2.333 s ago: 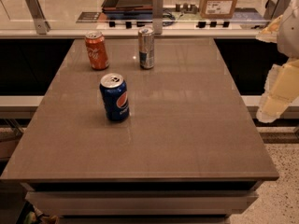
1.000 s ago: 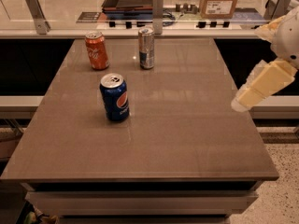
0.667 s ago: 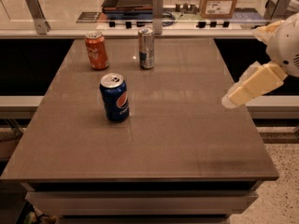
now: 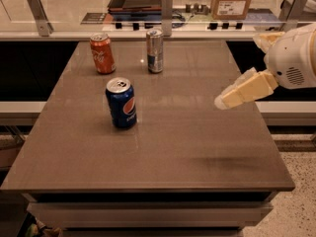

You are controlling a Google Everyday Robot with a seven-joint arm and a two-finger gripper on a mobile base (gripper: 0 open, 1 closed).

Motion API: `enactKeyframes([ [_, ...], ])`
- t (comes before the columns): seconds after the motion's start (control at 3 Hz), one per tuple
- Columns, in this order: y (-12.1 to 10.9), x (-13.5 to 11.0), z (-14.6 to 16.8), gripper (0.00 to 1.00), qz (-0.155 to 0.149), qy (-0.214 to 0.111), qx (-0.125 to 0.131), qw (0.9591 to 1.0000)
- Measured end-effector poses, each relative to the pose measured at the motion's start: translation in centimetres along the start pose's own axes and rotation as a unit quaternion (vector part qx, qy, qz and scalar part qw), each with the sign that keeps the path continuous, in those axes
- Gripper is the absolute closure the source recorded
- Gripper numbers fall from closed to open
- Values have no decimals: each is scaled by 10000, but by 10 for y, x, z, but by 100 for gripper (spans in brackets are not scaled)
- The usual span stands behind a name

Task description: Pick coke can

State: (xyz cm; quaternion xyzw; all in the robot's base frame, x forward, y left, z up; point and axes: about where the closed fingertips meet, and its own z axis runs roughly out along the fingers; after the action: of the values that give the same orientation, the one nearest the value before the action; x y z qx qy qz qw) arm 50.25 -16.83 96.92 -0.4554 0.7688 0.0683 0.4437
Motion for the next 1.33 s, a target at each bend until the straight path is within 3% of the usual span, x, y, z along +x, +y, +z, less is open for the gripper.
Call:
enactKeyframes([
  [0.67, 4, -12, 28, 0, 184, -517, 23, 9985],
  [1.33, 8, -22, 60, 0, 566, -859, 27, 9947],
])
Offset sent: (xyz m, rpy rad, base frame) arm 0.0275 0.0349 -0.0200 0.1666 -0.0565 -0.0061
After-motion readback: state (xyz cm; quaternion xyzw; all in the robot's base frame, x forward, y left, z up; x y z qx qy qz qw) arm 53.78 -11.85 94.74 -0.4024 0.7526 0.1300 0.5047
